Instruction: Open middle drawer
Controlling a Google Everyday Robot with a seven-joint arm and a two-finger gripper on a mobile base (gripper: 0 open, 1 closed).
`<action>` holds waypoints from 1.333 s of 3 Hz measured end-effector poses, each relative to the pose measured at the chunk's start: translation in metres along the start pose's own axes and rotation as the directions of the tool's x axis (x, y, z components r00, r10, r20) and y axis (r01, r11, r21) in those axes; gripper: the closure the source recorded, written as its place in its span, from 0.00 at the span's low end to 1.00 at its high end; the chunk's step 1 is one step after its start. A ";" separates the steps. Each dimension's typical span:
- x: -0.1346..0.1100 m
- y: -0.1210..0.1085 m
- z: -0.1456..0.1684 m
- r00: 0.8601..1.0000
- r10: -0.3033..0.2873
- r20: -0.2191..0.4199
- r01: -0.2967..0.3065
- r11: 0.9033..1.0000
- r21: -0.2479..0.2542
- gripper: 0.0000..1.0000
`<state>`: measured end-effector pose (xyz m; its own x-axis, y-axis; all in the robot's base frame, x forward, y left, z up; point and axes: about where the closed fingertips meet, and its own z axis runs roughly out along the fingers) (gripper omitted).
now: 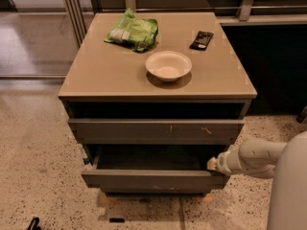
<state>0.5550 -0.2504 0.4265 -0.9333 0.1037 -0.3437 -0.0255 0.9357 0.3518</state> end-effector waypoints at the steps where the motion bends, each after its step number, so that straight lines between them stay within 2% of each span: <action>1: 0.016 0.011 -0.002 0.998 -0.001 -0.059 -0.002 0.999 -0.048 1.00; 2: 0.011 0.015 -0.002 0.998 -0.033 -0.055 0.031 0.999 -0.028 1.00; 3: 0.030 0.039 0.020 0.982 -0.150 -0.118 0.144 0.988 -0.055 1.00; 4: 0.045 0.051 0.025 0.966 -0.213 -0.143 0.203 0.975 -0.086 1.00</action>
Offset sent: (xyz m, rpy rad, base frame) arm -0.0021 0.0162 0.0099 -0.0455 0.0095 0.0848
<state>0.5210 -0.1902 0.4073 -0.9478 -0.1476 -0.2825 -0.2448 0.9049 0.3483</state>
